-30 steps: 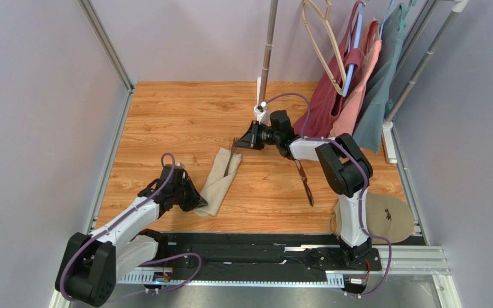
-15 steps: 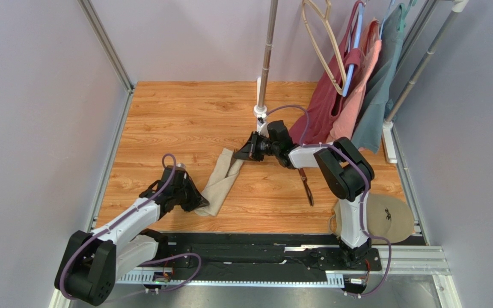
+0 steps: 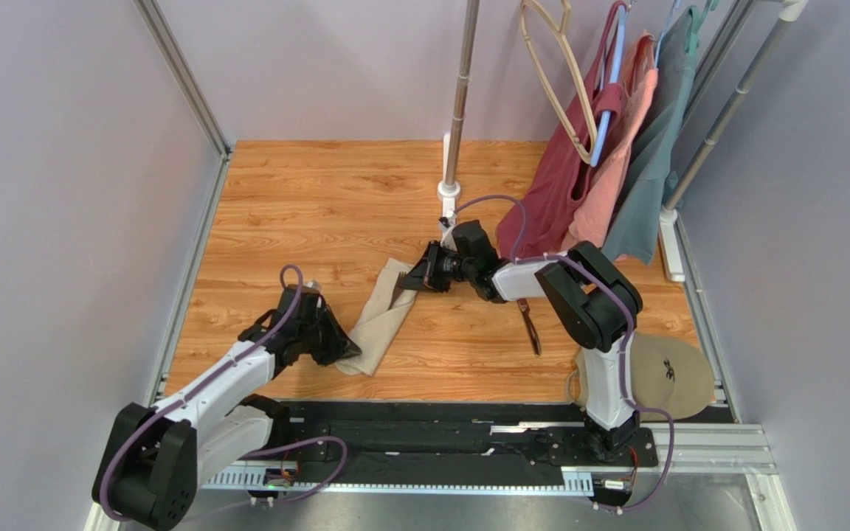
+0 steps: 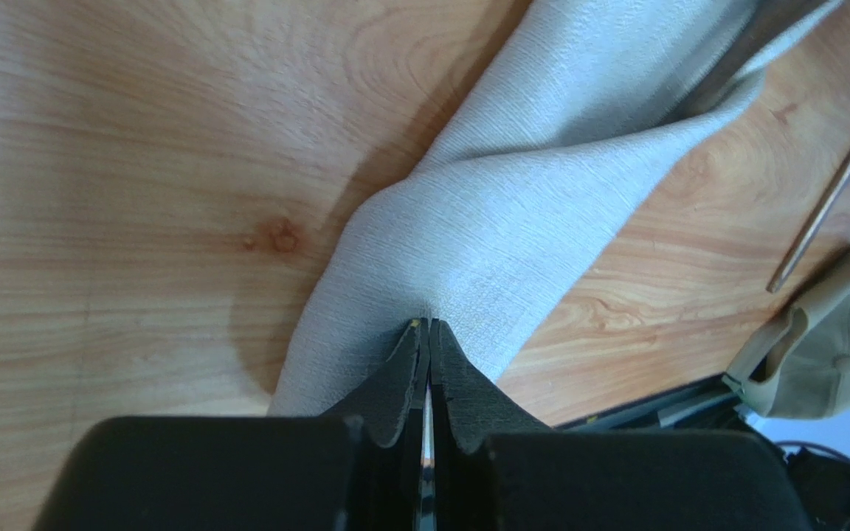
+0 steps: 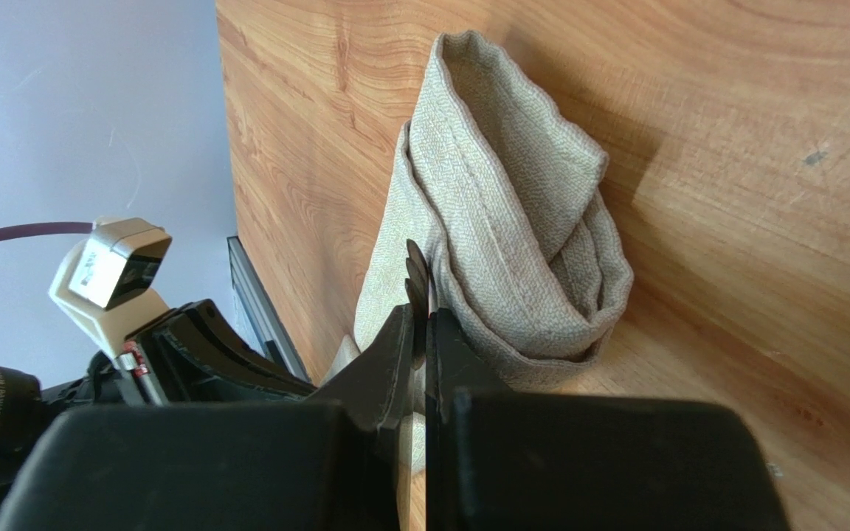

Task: Fold the napkin into a case and place the utensils inside
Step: Insert the fork into the folded napkin.

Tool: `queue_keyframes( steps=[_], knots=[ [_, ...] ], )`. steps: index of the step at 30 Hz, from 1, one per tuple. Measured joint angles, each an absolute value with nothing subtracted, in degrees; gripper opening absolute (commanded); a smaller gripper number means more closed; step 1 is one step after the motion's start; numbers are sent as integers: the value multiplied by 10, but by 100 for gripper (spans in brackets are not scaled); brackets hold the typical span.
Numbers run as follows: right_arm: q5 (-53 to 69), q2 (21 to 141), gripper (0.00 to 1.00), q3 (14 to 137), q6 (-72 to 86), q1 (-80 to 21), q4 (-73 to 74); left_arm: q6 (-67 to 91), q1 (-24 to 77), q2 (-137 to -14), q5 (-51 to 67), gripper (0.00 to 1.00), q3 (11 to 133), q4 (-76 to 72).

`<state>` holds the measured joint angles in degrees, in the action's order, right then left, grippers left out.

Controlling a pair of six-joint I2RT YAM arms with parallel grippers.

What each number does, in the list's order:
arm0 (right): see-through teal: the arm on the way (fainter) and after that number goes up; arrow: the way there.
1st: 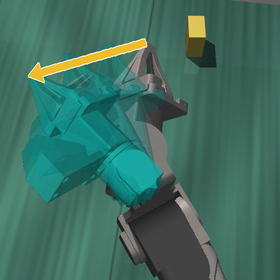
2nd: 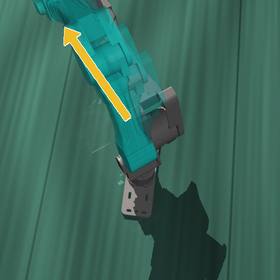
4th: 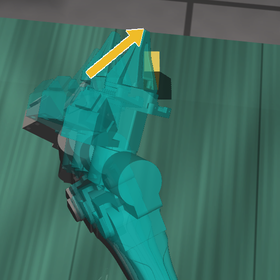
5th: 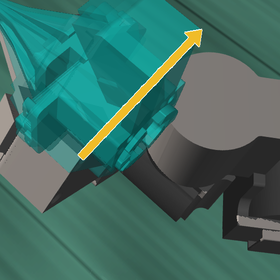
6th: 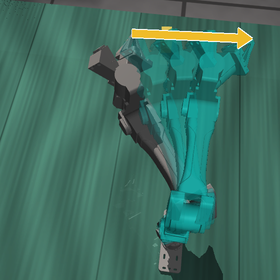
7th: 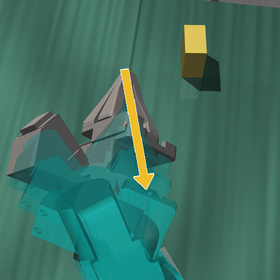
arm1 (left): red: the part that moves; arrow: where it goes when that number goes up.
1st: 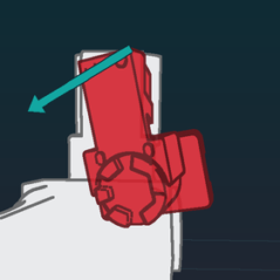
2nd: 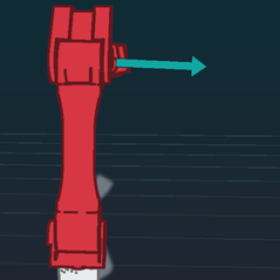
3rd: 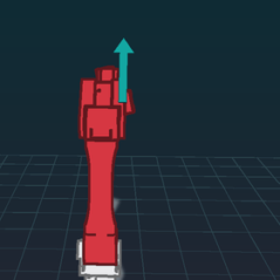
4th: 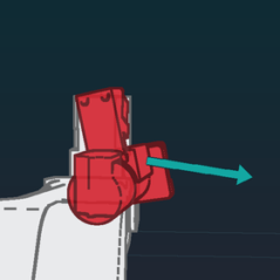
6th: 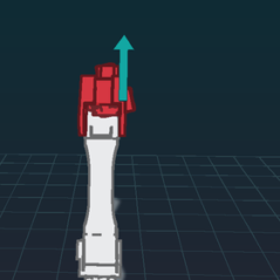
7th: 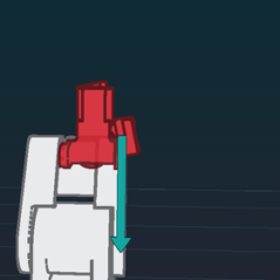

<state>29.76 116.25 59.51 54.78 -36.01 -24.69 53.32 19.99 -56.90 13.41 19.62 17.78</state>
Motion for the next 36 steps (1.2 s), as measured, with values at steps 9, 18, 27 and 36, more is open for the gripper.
queue_keyframes(
  steps=[9, 18, 27, 36],
  knots=[
    [296, 1162, 0, 590, 549, -363, -243, 537, 202, -545, 187, 1, 226, 240],
    [291, 1145, 5, 577, 552, -364, -234, 557, 202, -590, 217, 0, 203, 229],
    [273, 1113, 6, 556, 553, -378, -203, 585, 202, -605, 223, 0, 190, 193],
    [262, 1102, 7, 533, 556, -392, -194, 591, 202, -594, 220, 0, 183, 187]
  ],
)
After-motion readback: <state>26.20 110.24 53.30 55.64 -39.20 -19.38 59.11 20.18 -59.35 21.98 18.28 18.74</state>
